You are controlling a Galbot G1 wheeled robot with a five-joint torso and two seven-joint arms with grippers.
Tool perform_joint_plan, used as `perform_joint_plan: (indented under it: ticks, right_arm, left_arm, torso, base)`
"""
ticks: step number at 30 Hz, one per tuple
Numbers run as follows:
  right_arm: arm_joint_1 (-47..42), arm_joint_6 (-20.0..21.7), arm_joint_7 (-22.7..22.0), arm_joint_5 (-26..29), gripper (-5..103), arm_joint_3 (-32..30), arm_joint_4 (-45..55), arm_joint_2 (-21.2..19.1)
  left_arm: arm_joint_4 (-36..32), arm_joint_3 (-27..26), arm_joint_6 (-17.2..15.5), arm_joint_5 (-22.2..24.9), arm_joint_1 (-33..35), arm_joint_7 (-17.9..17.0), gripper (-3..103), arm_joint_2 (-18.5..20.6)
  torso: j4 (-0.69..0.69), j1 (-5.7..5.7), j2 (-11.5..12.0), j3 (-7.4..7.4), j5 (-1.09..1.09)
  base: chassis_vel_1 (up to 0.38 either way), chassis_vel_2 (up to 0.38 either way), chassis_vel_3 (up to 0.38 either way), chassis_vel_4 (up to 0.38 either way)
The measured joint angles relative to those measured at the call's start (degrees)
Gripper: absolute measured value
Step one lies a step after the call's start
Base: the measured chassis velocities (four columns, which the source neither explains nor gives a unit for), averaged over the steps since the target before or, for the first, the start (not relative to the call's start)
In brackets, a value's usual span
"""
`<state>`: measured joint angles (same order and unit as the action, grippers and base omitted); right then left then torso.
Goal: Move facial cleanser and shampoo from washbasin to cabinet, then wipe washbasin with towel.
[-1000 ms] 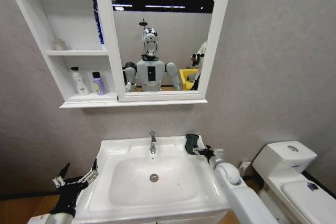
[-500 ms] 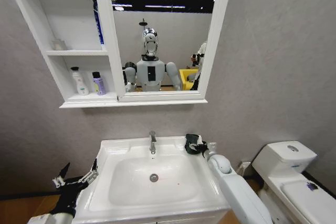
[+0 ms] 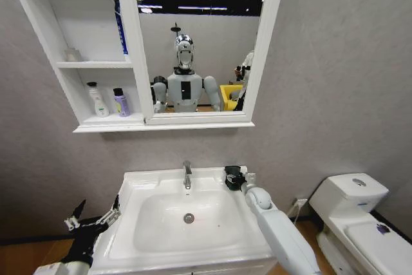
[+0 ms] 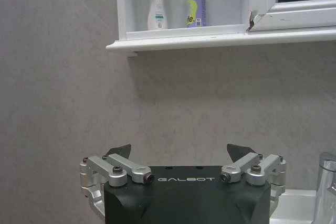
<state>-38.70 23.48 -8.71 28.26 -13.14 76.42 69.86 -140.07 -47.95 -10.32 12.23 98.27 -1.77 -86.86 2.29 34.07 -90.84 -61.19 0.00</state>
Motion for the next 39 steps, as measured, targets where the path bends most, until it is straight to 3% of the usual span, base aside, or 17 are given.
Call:
perform_joint_plan:
  ticks: [4,9,11,14,17,19,20,22,23,24,25,26,27,29,32,39]
  right_arm:
    - [-0.64,0.12,-0.08,-0.01,74,-0.35,0.34,-0.35]
    - [-0.85,0.12,0.01,0.01,66,-0.43,0.36,-0.53]
    - [-0.85,0.12,0.06,0.05,61,-0.47,0.32,-0.54]
    - [-0.83,0.13,0.13,0.38,44,-0.59,-0.10,-0.54]
    - [-0.89,0.14,0.10,0.87,38,-0.63,-0.09,-0.53]
    - [-1.56,2.09,-2.47,7.87,22,-0.54,2.20,-0.66]
    - [-1.56,2.09,-2.47,7.87,22,-0.54,2.20,-0.66]
    - [-2.89,5.22,-7.55,17.51,12,0.17,7.25,-0.96]
    - [-2.89,5.22,-7.55,17.51,12,0.17,7.25,-0.96]
    - [-4.40,6.92,-12.08,22.11,8,1.26,12.12,-1.30]
    - [-4.40,6.92,-12.08,22.11,8,1.26,12.12,-1.30]
    - [-5.37,7.86,-15.32,24.28,7,2.21,15.19,-1.40]
    - [-7.10,9.47,-21.25,27.88,7,4.26,19.82,-1.40]
    - [-9.27,11.76,-27.15,31.46,7,6.00,24.18,-0.94]
    - [-11.87,13.29,-30.60,32.90,7,7.26,26.72,-0.37]
    - [-14.92,14.21,-29.72,30.01,7,6.50,24.78,-0.61]
  left_arm:
    - [0.00,0.00,0.00,0.00,0.00,0.00,100,0.00]
    - [0.00,0.00,0.00,0.00,0.00,0.00,100,0.00]
    - [0.00,0.00,0.00,0.00,0.00,0.00,100,0.00]
    - [0.00,0.00,0.00,0.00,0.00,0.00,100,0.00]
    - [0.00,0.00,0.00,0.00,0.00,0.00,100,0.00]
    - [0.00,0.01,0.00,0.00,0.00,0.00,100,0.00]
    - [0.00,0.01,0.00,0.00,0.00,0.00,100,0.00]
    - [0.00,0.00,0.00,0.00,0.00,0.01,100,0.00]
    - [0.00,0.00,0.00,0.00,0.00,0.01,100,0.00]
    - [0.00,-0.01,0.00,0.00,0.00,0.00,100,0.00]
    - [0.00,-0.01,0.00,0.00,0.00,0.00,100,0.00]
    - [0.00,0.02,0.00,0.00,0.00,0.02,100,0.00]
    - [0.00,0.01,0.00,0.00,0.00,0.03,100,0.00]
    - [0.00,0.00,0.00,0.00,0.00,-0.01,100,0.00]
    - [0.00,0.00,0.01,0.00,0.00,0.00,100,0.00]
    - [0.00,0.00,0.01,0.00,0.00,0.00,100,0.00]
  torso:
    - [0.00,0.00,0.00,0.00,0.00]
    - [0.00,0.00,0.00,0.00,0.01]
    - [0.00,0.00,0.00,0.00,0.00]
    - [0.00,0.00,0.00,0.00,0.00]
    - [0.00,0.00,0.00,0.00,0.00]
    - [0.01,0.00,0.00,0.00,0.01]
    - [0.01,0.00,0.00,0.00,0.01]
    - [0.00,0.00,0.00,0.00,0.00]
    - [0.00,0.00,0.00,0.00,0.00]
    - [-0.02,0.00,0.00,0.00,0.00]
    - [-0.02,0.00,0.00,0.00,0.00]
    - [0.00,0.00,-0.01,0.01,-0.01]
    - [0.00,0.00,-0.01,0.01,0.00]
    - [-0.02,0.00,-0.01,0.01,-0.01]
    - [-0.01,-0.01,-0.01,0.01,0.00]
    - [0.01,-0.01,-0.01,0.01,0.00]
  base:
    - [0.000,0.000,0.000,0.000]
    - [0.000,0.000,0.000,0.000]
    - [0.000,0.000,0.000,0.000]
    - [0.000,0.000,0.000,0.000]
    - [0.000,0.000,0.000,0.000]
    - [0.000,0.000,0.000,0.000]
    - [0.000,0.000,0.000,0.000]
    - [0.000,0.000,0.000,0.000]
    - [0.000,0.000,0.000,0.000]
    - [0.000,0.000,0.000,0.000]
    - [0.000,0.000,0.000,0.000]
    - [0.000,0.000,0.000,0.000]
    - [0.000,0.000,0.000,0.000]
    - [0.000,0.000,0.000,0.000]
    - [0.000,0.000,0.000,0.000]
    - [0.000,0.000,0.000,0.000]
